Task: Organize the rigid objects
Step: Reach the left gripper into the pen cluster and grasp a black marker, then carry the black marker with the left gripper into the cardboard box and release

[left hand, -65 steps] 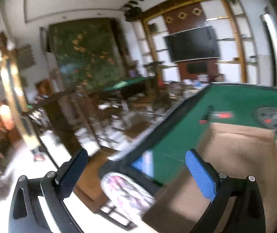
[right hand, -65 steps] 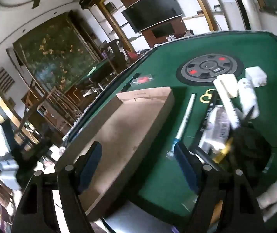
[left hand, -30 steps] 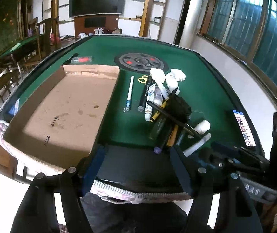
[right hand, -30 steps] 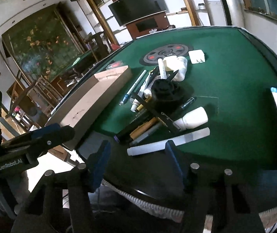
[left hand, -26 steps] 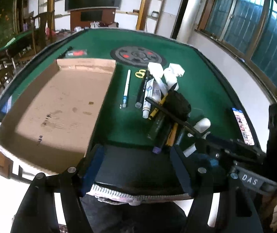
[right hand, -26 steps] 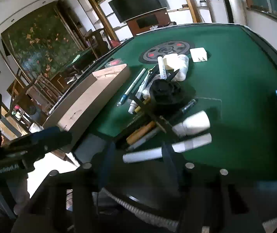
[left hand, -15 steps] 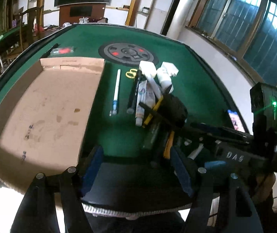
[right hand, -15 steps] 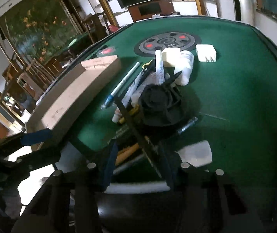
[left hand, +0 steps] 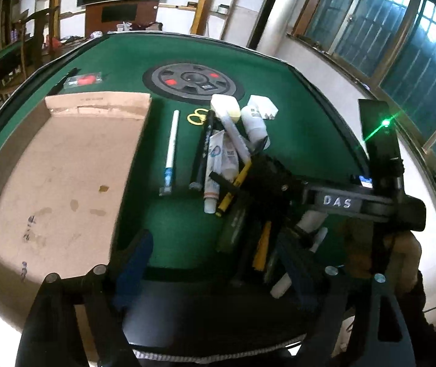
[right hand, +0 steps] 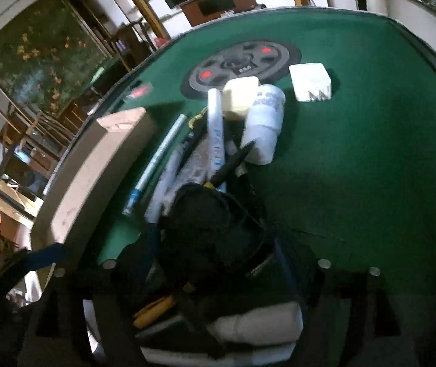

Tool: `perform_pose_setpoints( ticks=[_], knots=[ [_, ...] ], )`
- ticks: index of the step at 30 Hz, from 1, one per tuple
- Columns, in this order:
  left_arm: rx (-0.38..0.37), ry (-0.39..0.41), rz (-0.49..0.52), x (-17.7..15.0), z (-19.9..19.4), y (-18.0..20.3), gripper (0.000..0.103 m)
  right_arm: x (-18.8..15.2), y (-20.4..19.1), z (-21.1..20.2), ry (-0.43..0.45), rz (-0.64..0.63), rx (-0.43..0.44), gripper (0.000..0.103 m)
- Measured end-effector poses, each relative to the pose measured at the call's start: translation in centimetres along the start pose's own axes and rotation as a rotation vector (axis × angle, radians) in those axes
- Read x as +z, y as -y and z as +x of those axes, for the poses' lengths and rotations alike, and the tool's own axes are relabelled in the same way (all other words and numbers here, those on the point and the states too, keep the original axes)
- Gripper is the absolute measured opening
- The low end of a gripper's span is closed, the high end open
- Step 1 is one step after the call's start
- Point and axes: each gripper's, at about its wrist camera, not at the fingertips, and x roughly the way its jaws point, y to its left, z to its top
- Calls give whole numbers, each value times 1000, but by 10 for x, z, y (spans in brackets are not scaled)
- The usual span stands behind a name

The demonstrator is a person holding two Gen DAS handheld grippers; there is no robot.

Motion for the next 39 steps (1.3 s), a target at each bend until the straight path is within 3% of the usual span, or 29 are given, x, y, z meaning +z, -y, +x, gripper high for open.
perform_pose_setpoints(
  ticks=[3, 6, 9, 12, 16, 19, 22, 26, 28, 32, 35, 39],
  knots=[
    [-7, -9, -9, 5, 1, 0, 86, -4, -3, 2, -9, -20, -1, 65],
    [-3, -41, -18, 8, 7, -1, 85, -7, -3, -2, 7, -10, -15, 65],
    [-23, -74, -45, 13, 14, -1, 68, -7, 2, -14, 54, 13, 20, 65],
    [-61, -117, -83, 21, 26, 1, 58, -6, 10, -26, 104, 40, 24, 65],
    [-144, -193, -143, 29, 47, 8, 58, -9, 16, -34, 125, 69, 12, 65],
    [-108, -206, -149, 36, 62, 15, 51, -10, 17, -37, 147, 84, -11, 65],
    [-126, -248, -200, 40, 76, 13, 45, -13, 18, -40, 169, 92, -50, 65],
    [-116, -252, -226, 43, 87, 14, 42, -19, 26, -44, 171, 120, -50, 65],
    [-112, -238, -257, 45, 89, 13, 20, -23, 28, -45, 169, 121, -58, 65],
    [-147, -229, -277, 45, 93, 11, 17, -26, 27, -47, 167, 117, -54, 65],
    [-208, -230, -320, 45, 93, 6, 9, -27, 24, -48, 166, 111, -56, 65],
    [-264, -200, -358, 46, 85, -2, 8, -26, 19, -54, 179, 104, -54, 65]
  ],
)
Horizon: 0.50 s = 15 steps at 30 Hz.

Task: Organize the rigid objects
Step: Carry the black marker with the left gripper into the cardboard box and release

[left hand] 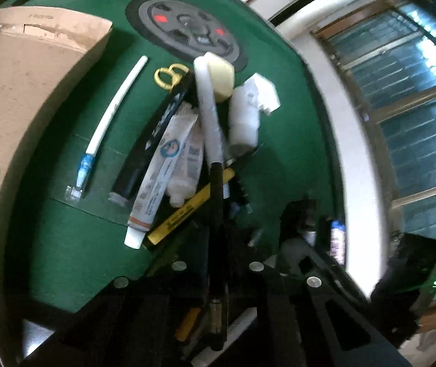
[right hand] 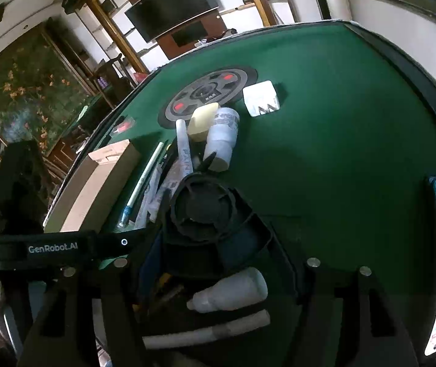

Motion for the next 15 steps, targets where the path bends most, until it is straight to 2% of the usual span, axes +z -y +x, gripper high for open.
perform_pose_setpoints(
  ticks=[6, 9, 12, 15],
  knots=[
    [-62, 71, -7, 3, -41, -3, 7, 2, -12, -9, 21, -20, 10, 65],
    [-81, 123, -9, 6, -81, -12, 7, 2, -25, -12, 28, -39, 42, 65],
    [-60, 190, 13, 3, -128, -27, 8, 1, -53, -10, 11, -85, 127, 65],
    [12, 229, 9, -3, -165, -51, 8, -2, -89, -5, -15, -150, 217, 65]
  ],
)
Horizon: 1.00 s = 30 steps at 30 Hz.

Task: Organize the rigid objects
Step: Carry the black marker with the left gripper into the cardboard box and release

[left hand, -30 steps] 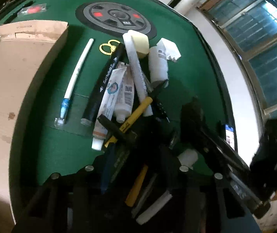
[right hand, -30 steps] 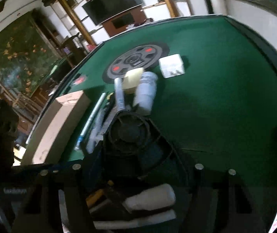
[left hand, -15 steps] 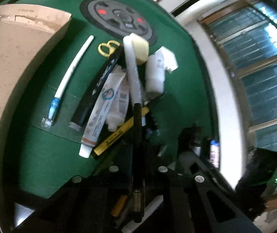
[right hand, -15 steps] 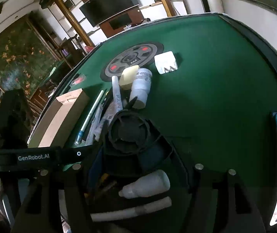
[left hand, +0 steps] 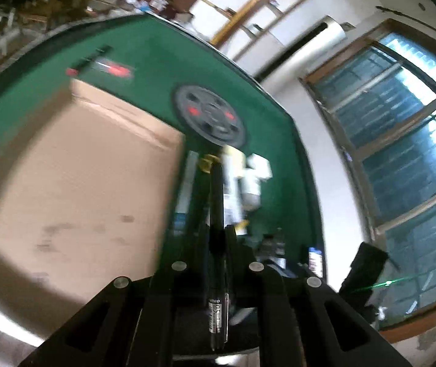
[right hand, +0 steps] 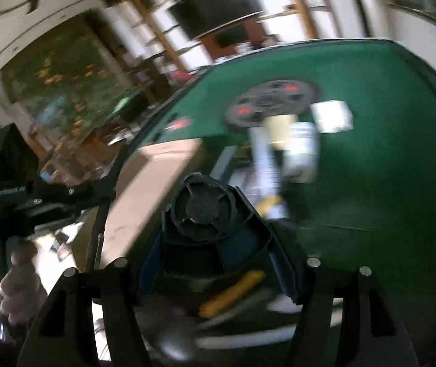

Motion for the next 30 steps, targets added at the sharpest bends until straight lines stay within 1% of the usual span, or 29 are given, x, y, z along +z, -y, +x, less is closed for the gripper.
perform_pose_setpoints(
  ticks=[3, 4, 7, 10, 13, 15, 18, 20, 22, 25, 27, 29, 30],
  knots=[
    [96, 38, 7, 0, -26, -26, 8, 2, -39, 22, -41, -69, 89, 65],
    [124, 41, 10, -1, -30, -34, 8, 1, -49, 29, -52, -87, 105, 65],
    [223, 43, 11, 0, -30, -60, 8, 0, -84, 59, -101, -167, 147, 65],
    [248, 12, -23, 1, -21, -91, 8, -4, -115, 91, -149, -255, 140, 65],
    [273, -17, -44, 0, -6, -111, 8, -10, -132, 123, -217, -303, 106, 65],
    [296, -40, -57, -2, 1, -117, 8, -14, -140, 138, -254, -340, 77, 65],
    [328, -69, -74, -6, 9, -127, 8, -24, -155, 155, -289, -443, -18, 65],
    [367, -71, -61, -7, 12, -127, 8, -26, -160, 160, -296, -488, -60, 65],
    [392, -75, -61, -9, 13, -130, 8, -28, -165, 164, -309, -520, -77, 65],
    [394, -64, -61, -10, 10, -131, 8, -33, -167, 167, -313, -558, -114, 65],
    [400, -60, -54, -10, 10, -131, 9, -33, -167, 166, -308, -561, -113, 65],
    [396, -50, -38, -12, 8, -130, 16, -33, -165, 166, -305, -550, -103, 66],
    [386, -38, -40, -11, 6, -131, 37, -32, -164, 166, -298, -544, -86, 67]
  ],
)
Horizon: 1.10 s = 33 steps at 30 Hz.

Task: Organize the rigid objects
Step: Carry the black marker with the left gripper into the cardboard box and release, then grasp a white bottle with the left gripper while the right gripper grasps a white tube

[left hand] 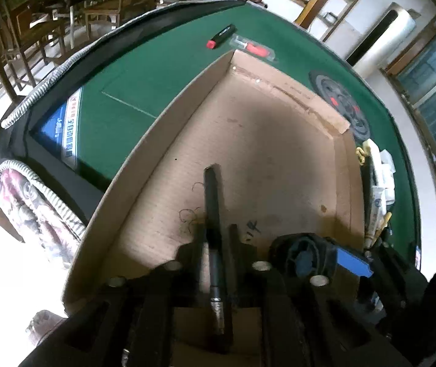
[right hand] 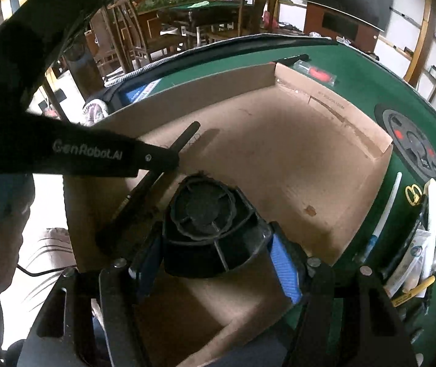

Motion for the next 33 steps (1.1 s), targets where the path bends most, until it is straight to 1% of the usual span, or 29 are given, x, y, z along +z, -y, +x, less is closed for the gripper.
perform_pose_setpoints(
  ticks=[1, 2, 4, 6, 8, 9, 11, 12, 14, 15, 16, 17, 18, 20, 23, 25, 26, 27, 29, 33],
  knots=[
    [-4, 21, -10, -1, -3, -1, 64, -1, 1, -2, 8, 6, 17, 69],
    [-7, 49, -22, -2, -7, -3, 68, -1, 4, -4, 18, 16, 35, 70],
    [-34, 109, -38, -6, -20, -4, 74, -4, 9, -14, 60, 45, 84, 77],
    [-54, 140, -43, -7, -29, -2, 74, -7, 16, -25, 102, 78, 123, 77],
    [-71, 198, -48, -10, -42, 3, 74, -12, 26, -37, 140, 138, 168, 77],
    [-71, 231, -37, -13, -48, 8, 75, -17, 33, -46, 158, 177, 205, 77],
    [-54, 308, 4, -21, -57, 26, 81, -27, 46, -61, 195, 230, 262, 77],
    [-46, 342, 29, -25, -59, 36, 85, -33, 51, -68, 212, 251, 269, 77],
    [-64, 386, 92, -33, -63, 56, 87, -46, 63, -80, 234, 296, 264, 76],
    [-74, 395, 136, -37, -64, 68, 88, -55, 71, -87, 243, 328, 254, 71],
    [-80, 392, 186, -41, -64, 80, 88, -61, 78, -91, 245, 352, 246, 67],
    [-83, 389, 233, -46, -63, 93, 88, -70, 87, -96, 241, 383, 232, 66],
    [-90, 391, 256, -50, -62, 103, 88, -77, 93, -99, 237, 403, 220, 64],
    [-118, 376, 283, -54, -59, 118, 88, -90, 106, -106, 233, 440, 186, 63],
    [-163, 317, 307, -59, -53, 135, 88, -109, 123, -115, 200, 473, 139, 58],
    [-192, 243, 318, -60, -45, 142, 88, -123, 129, -120, 173, 493, 106, 54],
    [-206, 208, 321, -62, -40, 146, 88, -131, 132, -123, 157, 513, 100, 53],
    [-216, 184, 331, -65, -37, 151, 88, -139, 137, -126, 141, 535, 93, 49],
    [-220, 170, 347, -70, -33, 159, 88, -155, 143, -130, 115, 581, 70, 45],
    [-192, 168, 401, -84, -34, 173, 88, -179, 154, -131, 31, 682, -7, 43]
  ],
)
